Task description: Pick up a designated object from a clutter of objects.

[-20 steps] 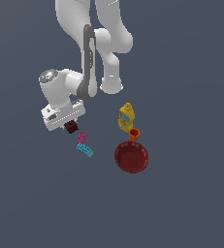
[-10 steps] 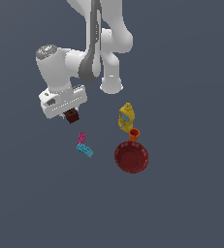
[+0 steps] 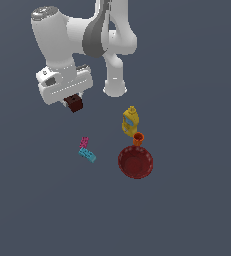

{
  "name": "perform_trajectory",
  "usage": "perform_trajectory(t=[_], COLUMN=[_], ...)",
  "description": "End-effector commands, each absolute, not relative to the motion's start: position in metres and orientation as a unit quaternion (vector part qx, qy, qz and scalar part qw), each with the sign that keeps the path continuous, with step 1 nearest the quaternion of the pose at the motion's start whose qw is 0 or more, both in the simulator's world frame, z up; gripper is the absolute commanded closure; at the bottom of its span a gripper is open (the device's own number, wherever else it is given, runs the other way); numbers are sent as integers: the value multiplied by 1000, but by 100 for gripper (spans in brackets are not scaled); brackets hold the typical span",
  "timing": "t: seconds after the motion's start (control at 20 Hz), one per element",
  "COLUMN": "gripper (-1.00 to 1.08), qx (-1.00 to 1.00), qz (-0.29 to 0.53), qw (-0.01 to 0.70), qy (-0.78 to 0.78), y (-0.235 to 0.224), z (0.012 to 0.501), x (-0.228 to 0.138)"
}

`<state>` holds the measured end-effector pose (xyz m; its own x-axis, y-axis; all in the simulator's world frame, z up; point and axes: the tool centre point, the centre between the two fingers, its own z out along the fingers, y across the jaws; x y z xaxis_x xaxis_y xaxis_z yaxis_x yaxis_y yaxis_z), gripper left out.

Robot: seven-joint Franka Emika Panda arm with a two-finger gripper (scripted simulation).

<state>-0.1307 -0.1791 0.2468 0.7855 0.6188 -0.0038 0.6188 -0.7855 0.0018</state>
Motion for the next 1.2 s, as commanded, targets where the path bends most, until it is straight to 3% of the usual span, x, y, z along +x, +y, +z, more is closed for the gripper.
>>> perform_trajectory(t=[0.0, 0.7, 1.15], gripper=[108, 108, 108], qx=[945, 945, 944], qz=[-1, -1, 0], qw=[2, 1, 0], qy=[327, 328, 329], y=[-173, -138, -125], z=[271, 395, 441], x=[-133, -140, -140])
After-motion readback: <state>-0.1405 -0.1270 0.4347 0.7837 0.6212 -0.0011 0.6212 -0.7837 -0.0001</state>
